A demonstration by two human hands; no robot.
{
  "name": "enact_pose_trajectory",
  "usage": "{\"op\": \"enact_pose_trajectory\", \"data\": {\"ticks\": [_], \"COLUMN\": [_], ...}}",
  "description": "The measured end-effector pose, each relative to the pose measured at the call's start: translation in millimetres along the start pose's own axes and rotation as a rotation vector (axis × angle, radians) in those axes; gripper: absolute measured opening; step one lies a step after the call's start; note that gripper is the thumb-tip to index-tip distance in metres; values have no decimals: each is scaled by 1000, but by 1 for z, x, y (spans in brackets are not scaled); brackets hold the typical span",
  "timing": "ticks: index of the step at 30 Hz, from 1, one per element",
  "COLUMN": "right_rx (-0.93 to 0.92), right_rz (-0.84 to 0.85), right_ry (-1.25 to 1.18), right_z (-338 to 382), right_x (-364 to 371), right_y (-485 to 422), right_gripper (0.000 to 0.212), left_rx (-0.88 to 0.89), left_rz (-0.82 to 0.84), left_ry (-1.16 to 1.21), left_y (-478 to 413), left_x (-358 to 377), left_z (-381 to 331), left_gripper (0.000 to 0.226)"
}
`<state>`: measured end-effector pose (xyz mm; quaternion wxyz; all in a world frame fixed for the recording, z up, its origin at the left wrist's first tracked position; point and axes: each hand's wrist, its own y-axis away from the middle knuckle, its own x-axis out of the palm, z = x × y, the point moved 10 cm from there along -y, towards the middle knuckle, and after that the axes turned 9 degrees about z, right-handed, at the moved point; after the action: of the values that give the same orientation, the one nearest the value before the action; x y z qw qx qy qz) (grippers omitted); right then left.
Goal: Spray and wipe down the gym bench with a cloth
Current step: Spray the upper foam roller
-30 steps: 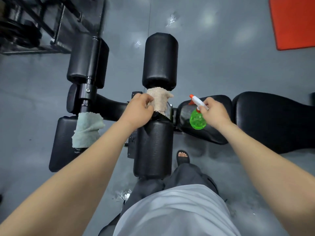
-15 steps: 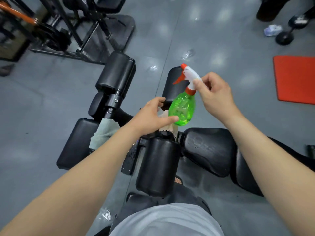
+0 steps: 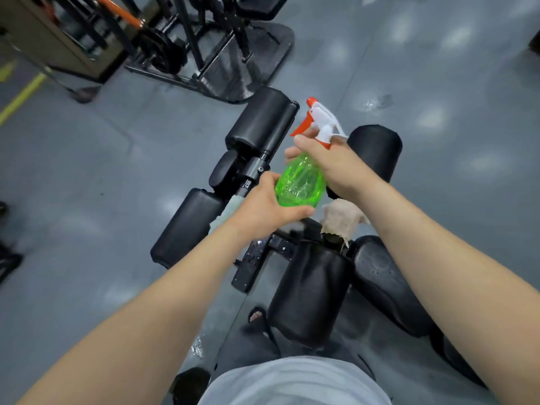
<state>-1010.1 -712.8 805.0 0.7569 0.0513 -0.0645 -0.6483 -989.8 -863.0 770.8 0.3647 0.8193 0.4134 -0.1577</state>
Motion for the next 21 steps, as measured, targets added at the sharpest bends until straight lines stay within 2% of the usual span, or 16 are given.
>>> {"op": "enact_pose_trajectory", "data": {"ticks": [3, 5, 10, 12, 16, 21], "right_rx": [26, 48, 147, 186, 255, 352], "right_rz": [2, -35, -70, -28, -18, 21], "right_ry": [50, 97, 228, 246, 262, 473], "right_z": [9, 11, 5, 2, -6, -7], "right_x": [9, 7, -1, 1, 8, 14], "right_y": [-14, -22, -45, -49, -62, -85], "right_gripper": [23, 21, 19, 24, 27, 37], "left_rx": [7, 6, -14, -52, -118, -167], "left_rz": [133, 152, -127, -222, -287, -318], "left_ry": [152, 193, 402, 383, 290, 163], "left_y": [-7, -10, -26, -36, -67, -105], "left_x": [-7, -20, -100, -126, -155, -169], "left_z": [9, 12, 40, 59, 96, 114], "left_gripper": [86, 77, 16, 16, 12, 13]}}
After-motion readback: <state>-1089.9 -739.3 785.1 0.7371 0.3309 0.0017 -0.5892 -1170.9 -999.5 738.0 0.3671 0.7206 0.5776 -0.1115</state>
